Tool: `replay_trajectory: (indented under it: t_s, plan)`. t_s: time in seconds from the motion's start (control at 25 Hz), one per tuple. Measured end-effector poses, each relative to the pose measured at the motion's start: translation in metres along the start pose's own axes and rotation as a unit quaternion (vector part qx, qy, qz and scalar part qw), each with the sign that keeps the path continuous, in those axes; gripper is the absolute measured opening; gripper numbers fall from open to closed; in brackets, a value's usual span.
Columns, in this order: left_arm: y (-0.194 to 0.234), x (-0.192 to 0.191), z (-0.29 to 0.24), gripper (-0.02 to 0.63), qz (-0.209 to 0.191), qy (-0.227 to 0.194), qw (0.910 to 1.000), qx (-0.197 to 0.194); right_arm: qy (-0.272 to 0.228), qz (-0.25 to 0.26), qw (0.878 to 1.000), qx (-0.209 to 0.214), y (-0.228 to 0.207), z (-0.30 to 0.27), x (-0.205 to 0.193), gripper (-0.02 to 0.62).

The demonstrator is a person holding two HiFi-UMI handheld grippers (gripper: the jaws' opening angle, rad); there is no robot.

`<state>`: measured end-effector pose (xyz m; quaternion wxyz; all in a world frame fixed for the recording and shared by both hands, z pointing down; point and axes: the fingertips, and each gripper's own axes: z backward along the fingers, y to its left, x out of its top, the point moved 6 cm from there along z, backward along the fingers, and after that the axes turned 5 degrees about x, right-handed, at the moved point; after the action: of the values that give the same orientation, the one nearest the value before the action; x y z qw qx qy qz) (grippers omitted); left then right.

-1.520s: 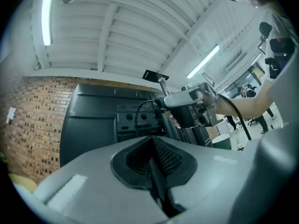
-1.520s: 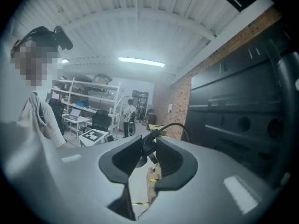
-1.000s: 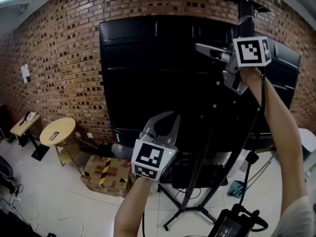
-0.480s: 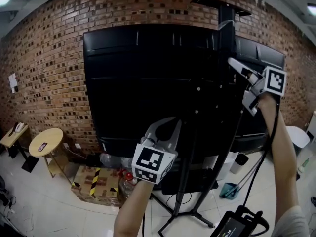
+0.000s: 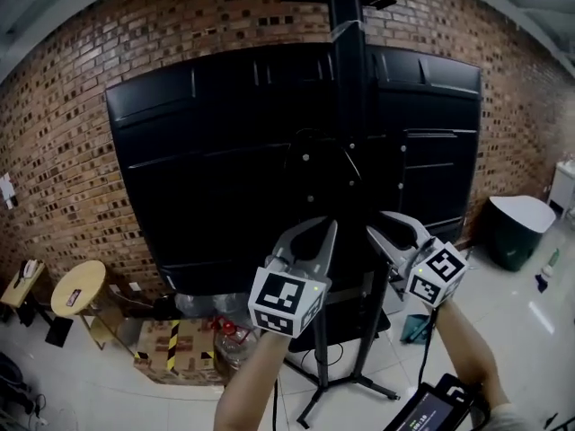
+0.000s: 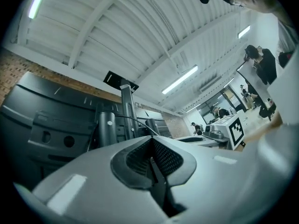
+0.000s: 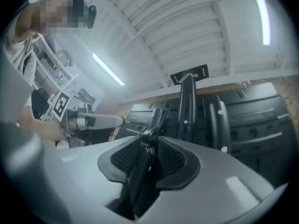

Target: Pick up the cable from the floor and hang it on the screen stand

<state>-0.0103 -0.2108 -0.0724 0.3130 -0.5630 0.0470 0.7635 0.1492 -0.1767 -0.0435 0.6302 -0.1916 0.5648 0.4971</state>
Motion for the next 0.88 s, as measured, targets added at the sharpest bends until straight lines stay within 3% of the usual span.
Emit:
replay_trajectory:
  t_s: [0.08,0.24,0.48,0.6,0.64,0.68,0.88]
  plan:
    - [-0.013,-0.006,-0.002,0.020,-0.009,0.008,0.9999,-0.003,0.004,-0.035,0.999,-0.003,0.005,0.011,-0.016,0.119]
    - [-0.029,-0.011,-0.002,0.020,-0.001,0.026,0.9996,-0.008,0.019,-0.058,0.998,-0.010,0.012,0.034,-0.029,0.118]
    - [-0.036,-0.026,0.035,0.020,0.012,0.041,0.9989,0.018,-0.020,-0.084,0.996,0.017,0.055,0.055,-0.026,0.118]
    - [-0.044,-0.034,0.066,0.020,0.037,0.035,0.9974,0.052,-0.042,-0.110,0.992,0.037,0.092,0.060,-0.032,0.117]
    - [-0.047,-0.039,0.076,0.020,0.048,0.032,0.9962,0.065,-0.043,-0.116,0.991,0.041,0.105,0.061,-0.037,0.087]
    - [-0.050,-0.045,0.085,0.020,0.059,0.032,0.9948,0.077,-0.038,-0.119,0.991,0.045,0.116,0.061,-0.042,0.005]
    - [-0.074,-0.091,0.129,0.020,0.110,0.081,0.9852,0.103,0.009,-0.177,0.983,0.054,0.164,0.068,-0.076,0.002]
